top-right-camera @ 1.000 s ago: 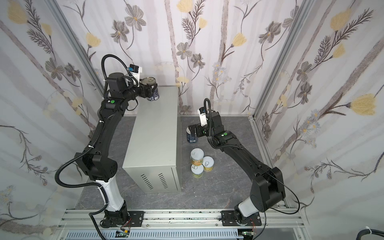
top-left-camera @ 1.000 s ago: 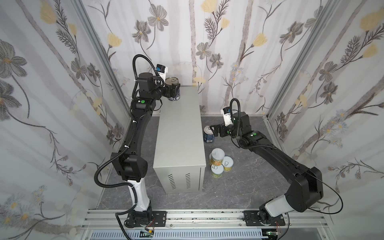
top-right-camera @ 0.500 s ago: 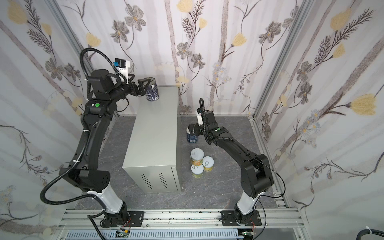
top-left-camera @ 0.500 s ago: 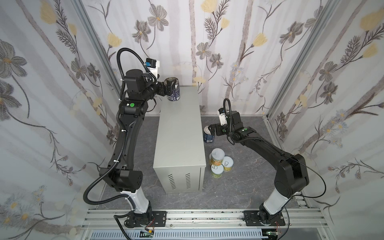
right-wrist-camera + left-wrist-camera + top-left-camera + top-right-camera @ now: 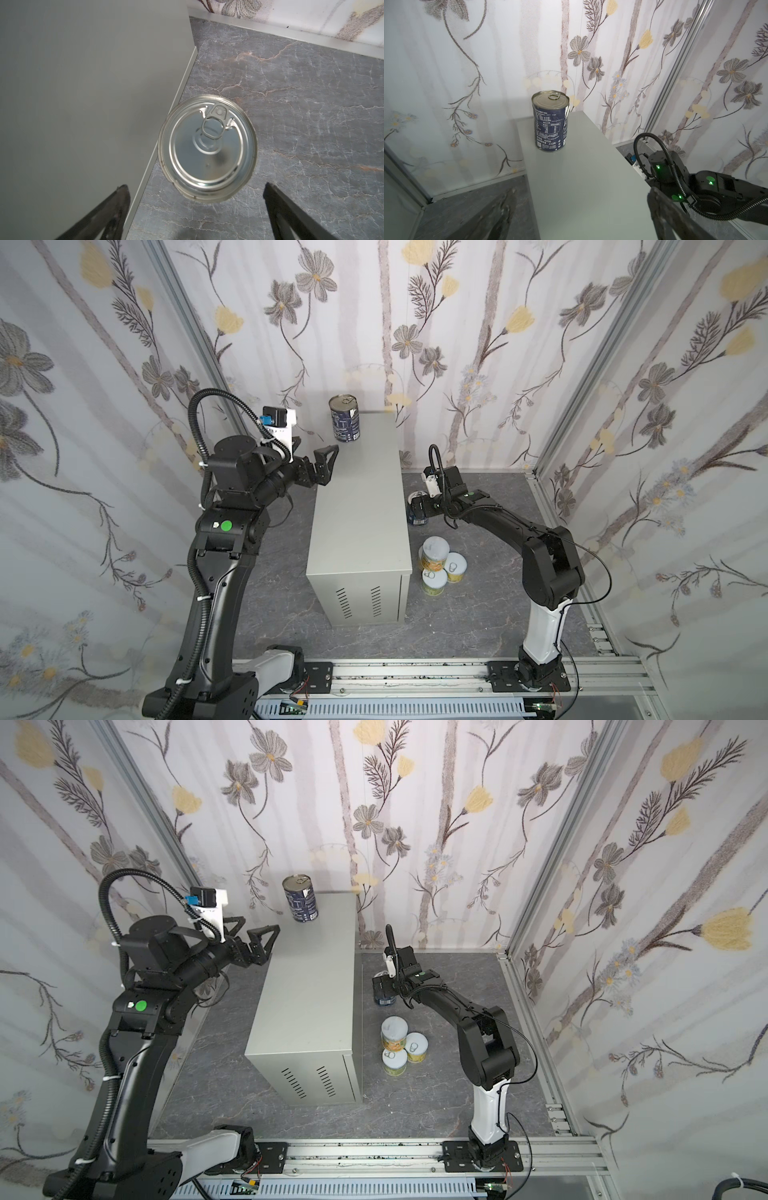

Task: Place and organize the canned foods onto the counter

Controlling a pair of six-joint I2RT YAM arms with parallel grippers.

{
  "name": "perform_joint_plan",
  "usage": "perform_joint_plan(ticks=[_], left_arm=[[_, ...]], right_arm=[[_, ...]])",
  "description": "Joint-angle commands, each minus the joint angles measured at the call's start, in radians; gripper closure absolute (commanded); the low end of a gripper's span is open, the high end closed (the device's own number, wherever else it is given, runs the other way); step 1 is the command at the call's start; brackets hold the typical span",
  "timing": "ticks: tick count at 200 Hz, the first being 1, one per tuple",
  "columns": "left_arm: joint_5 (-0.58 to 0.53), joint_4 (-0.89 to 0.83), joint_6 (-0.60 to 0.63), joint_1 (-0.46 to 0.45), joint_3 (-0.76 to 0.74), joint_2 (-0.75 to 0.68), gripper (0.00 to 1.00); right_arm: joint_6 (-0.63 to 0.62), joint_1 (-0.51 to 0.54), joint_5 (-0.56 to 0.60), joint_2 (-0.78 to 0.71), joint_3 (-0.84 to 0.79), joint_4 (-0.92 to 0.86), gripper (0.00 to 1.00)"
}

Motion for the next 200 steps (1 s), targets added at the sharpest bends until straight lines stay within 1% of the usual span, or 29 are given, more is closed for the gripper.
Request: perform_joint_plan(ticks=[1,20,55,58,87,108,123,167,200], left_arm=[[-0.030,-0.040,0.043,0.001,-0.062,-0.064,0.00],[-0.039,-0.036,0.059,-0.004,-0.113,-0.114,0.00],[-0.041,-0.017,0.058,-0.032,-0.130,-0.150,0.00],[-0.041,-0.014,0.059,-0.035,-0.155,-0.152,0.00],[-0.045,-0.004,0.060,-0.065,-0.180,-0.165,0.00],[-0.044,0.004,0.060,-0.082,-0.193,-0.176,0.00],[-0.045,0.004,0.064,-0.089,-0.199,-0.182,0.00],[-0.054,0.007,0.073,-0.095,-0.212,-0.199,0.00],[-0.056,0.013,0.070,-0.094,-0.207,-0.199,0.00]], right_arm=[[-0.006,0.006,-0.010,0.042,0.038,0.008,0.00],[0.001,0.013,-0.003,0.090,0.082,-0.002,0.00],[0.035,0.025,0.084,0.166,0.140,0.016,0.00],[0.038,0.026,0.090,0.172,0.145,0.018,0.00],[0.082,0.026,0.172,0.201,0.169,0.041,0.00],[0.100,0.026,0.187,0.210,0.176,0.077,0.00],[0.106,0.026,0.180,0.232,0.207,0.072,0.01],[0.117,0.027,0.157,0.268,0.234,0.090,0.06],[0.115,0.027,0.160,0.281,0.251,0.071,0.18]])
